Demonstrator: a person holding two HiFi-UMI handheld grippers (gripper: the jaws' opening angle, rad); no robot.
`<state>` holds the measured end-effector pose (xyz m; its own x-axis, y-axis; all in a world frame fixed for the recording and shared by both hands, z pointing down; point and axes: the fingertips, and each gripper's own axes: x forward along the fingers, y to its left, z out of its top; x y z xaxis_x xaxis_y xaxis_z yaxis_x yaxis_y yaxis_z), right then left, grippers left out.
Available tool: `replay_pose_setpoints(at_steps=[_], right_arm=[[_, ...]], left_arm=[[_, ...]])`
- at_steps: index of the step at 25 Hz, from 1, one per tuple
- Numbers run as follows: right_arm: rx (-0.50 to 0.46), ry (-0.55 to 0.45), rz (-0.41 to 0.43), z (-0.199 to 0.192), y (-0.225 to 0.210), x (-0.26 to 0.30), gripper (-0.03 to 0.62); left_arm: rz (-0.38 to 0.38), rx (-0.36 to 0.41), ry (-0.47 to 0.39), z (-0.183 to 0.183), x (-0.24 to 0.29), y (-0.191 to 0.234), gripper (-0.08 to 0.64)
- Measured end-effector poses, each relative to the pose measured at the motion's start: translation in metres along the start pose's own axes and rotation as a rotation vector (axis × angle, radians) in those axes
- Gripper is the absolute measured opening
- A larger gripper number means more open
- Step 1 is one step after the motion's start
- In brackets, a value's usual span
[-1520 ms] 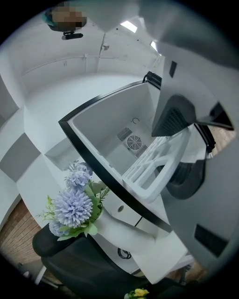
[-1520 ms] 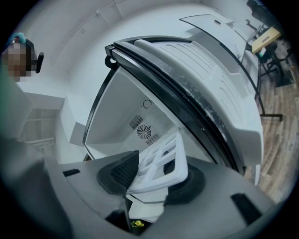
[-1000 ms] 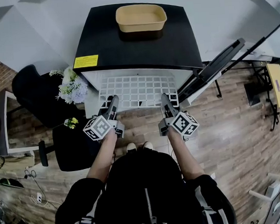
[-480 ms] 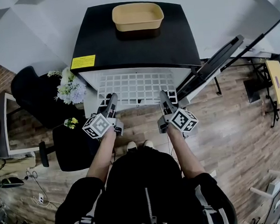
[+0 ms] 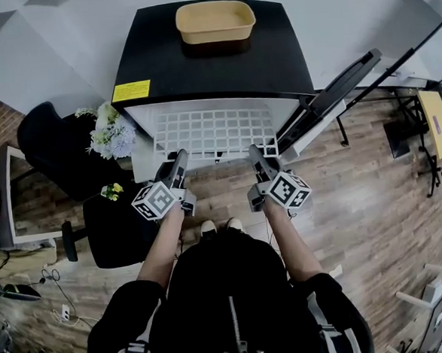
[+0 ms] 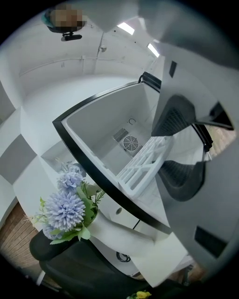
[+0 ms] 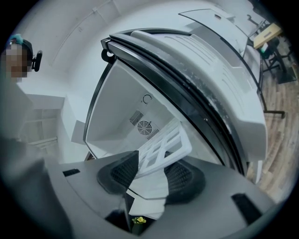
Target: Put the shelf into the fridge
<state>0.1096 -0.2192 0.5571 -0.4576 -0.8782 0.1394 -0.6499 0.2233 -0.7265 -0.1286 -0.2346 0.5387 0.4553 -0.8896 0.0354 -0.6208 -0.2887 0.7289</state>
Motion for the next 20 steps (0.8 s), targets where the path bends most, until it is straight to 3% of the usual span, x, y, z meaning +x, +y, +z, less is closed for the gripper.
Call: replay_pose_setpoints(at_steps=[8, 20], right_arm=[[0.003, 0.004, 0.023, -0.015, 0.01, -0.01, 0.156], [0.012, -0.037, 0.027, -0.006, 0.011, -0.004, 0.144]], left_arm=[[0.002, 0.014, 0.003, -0.009, -0.013, -0.005, 0.158], [-0.007, -0.013, -0.033, -0.002, -0.009, -0.006, 0.149]])
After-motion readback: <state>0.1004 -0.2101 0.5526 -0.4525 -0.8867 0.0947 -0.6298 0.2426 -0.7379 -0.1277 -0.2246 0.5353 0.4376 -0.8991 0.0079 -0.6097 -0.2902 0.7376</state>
